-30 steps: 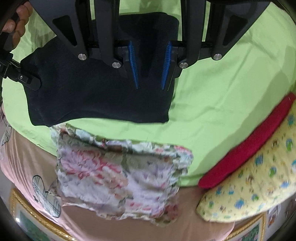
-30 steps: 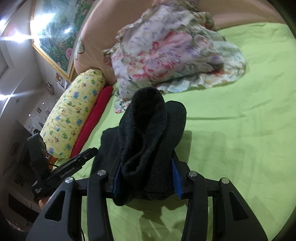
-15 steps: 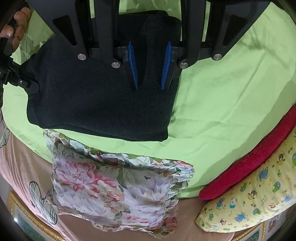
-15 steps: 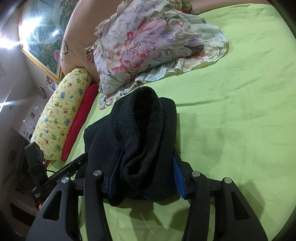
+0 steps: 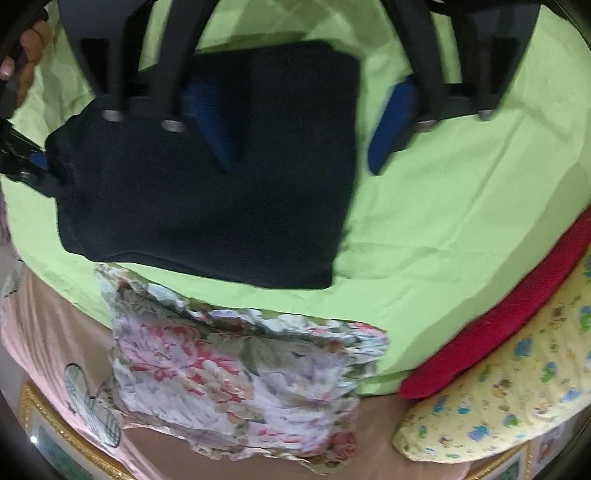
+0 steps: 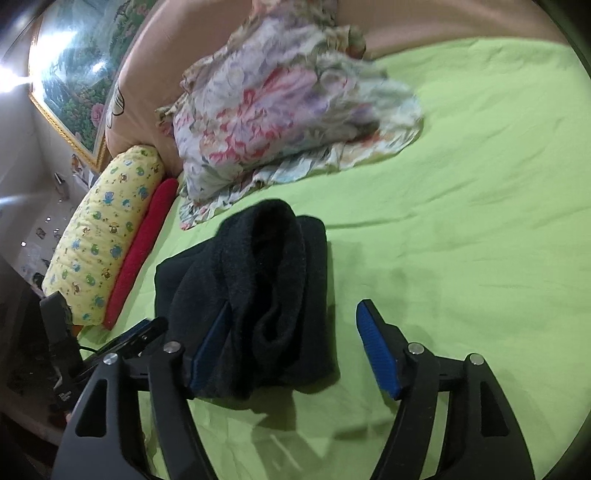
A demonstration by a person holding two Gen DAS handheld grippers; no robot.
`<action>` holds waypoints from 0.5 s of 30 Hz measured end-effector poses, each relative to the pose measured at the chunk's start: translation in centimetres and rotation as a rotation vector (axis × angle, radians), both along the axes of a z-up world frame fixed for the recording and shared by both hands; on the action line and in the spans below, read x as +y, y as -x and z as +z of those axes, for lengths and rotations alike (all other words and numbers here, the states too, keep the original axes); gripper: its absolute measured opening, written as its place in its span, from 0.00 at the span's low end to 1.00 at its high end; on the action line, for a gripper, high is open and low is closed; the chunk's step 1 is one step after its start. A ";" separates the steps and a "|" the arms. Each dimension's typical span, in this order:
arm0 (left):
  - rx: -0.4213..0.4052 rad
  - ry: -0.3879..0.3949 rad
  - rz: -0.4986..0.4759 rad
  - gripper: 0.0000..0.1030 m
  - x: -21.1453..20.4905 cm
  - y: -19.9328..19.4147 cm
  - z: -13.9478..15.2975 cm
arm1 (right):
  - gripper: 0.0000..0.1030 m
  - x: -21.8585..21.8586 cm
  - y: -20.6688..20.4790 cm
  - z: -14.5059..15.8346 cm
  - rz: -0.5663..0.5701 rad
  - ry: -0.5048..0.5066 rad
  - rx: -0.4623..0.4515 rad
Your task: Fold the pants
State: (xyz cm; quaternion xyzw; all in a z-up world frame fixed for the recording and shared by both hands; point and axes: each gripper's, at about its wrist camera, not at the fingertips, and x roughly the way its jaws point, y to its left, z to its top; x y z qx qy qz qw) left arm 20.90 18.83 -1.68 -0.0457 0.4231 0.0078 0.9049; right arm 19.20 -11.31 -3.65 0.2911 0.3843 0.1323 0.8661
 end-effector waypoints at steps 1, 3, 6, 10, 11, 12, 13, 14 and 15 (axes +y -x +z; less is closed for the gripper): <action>-0.005 -0.003 -0.001 0.76 0.0 0.4 0.1 | 0.69 0.0 0.3 0.2 -0.002 0.003 -0.006; -0.005 -0.007 -0.006 0.76 0.0 1.0 0.1 | 0.69 0.4 1.2 0.9 0.002 0.031 -0.020; 0.001 -0.015 -0.015 0.76 -0.1 2.2 0.0 | 0.69 1.3 2.3 1.6 0.030 0.067 -0.041; 0.012 -0.038 -0.033 0.77 -0.5 3.9 0.1 | 0.71 2.9 3.6 2.4 0.075 0.123 -0.071; 0.013 -0.041 -0.035 0.79 -0.5 4.1 0.1 | 0.76 3.3 3.9 2.5 0.090 0.137 -0.079; 0.016 -0.044 -0.035 0.79 -0.5 4.4 0.1 | 0.78 3.7 4.1 2.6 0.104 0.150 -0.086; 0.017 -0.045 -0.038 0.79 -0.5 4.8 0.2 | 0.79 3.9 4.4 2.7 0.113 0.157 -0.091; 0.017 -0.045 -0.040 0.80 -0.4 5.1 0.3 | 0.79 4.2 4.6 2.8 0.125 0.163 -0.099; 0.021 -0.049 -0.037 0.81 -0.4 5.3 0.3 | 0.79 4.5 4.8 2.9 0.138 0.172 -0.105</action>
